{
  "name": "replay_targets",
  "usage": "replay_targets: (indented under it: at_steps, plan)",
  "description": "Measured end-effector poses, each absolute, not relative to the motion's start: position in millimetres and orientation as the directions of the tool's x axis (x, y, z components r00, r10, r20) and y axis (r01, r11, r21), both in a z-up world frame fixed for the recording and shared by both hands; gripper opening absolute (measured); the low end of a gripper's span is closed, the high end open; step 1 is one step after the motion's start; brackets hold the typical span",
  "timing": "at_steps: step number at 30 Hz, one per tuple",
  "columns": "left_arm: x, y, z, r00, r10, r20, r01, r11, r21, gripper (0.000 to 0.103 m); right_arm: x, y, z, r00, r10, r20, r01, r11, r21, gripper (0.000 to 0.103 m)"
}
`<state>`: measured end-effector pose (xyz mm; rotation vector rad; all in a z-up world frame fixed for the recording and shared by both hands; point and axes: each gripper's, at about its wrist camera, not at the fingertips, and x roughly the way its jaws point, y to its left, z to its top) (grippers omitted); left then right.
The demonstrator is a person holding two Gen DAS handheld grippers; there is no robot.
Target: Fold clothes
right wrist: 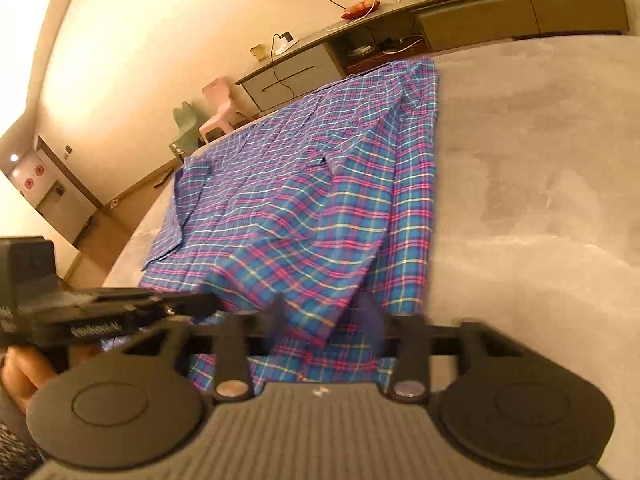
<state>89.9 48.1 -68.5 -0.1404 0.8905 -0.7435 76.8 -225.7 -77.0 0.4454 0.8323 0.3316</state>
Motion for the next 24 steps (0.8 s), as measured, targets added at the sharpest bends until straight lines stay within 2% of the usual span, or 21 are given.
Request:
replay_targets:
  at_steps: [3,6,8,12,17,19,21,24]
  plan:
    - [89.2,45.2,-72.4,0.363,-0.597,-0.715,0.566,0.751,-0.340,0.002,75.2,-214.5,-74.9,0.630,0.460,-0.626,-0.162,0.866,0.473,0.052]
    - [76.8,32.9,-79.5,0.411,-0.481,-0.775,0.627,0.766,-0.143,0.011,70.4,-195.6,-72.3,0.684,0.275,-0.676,-0.153,0.960,0.237,0.048]
    - [69.2,28.8,-73.3,0.459,-0.460,-0.760,0.647,0.759,-0.069,0.013,67.6,-183.7,-70.5,0.717,0.183,-0.672,-0.155,0.983,0.102,0.030]
    - [75.0,31.1,-54.2,0.460,-0.563,-0.687,0.643,0.744,-0.179,0.021,68.9,-168.3,-61.1,0.752,0.255,-0.608,-0.238,0.965,0.110,0.030]
    - [95.7,22.0,-81.9,0.395,-0.562,-0.727,0.603,0.755,-0.256,0.021,94.2,-150.5,-88.6,0.660,0.223,-0.717,-0.258,0.964,0.063,0.026]
    - [102.5,21.9,-95.1,0.395,-0.562,-0.727,0.582,0.766,-0.275,0.017,99.0,-152.4,-103.4,0.619,0.182,-0.764,-0.240,0.970,0.036,0.024]
    - [103.7,26.6,-95.3,0.396,-0.574,-0.717,0.572,0.765,-0.296,0.017,91.3,-160.7,-93.3,0.621,0.143,-0.771,-0.210,0.978,0.012,0.024]
    - [104.4,32.5,-95.2,0.395,-0.588,-0.706,0.566,0.761,-0.318,0.017,76.4,-163.8,-77.6,0.683,0.159,-0.713,-0.206,0.978,0.021,0.026]
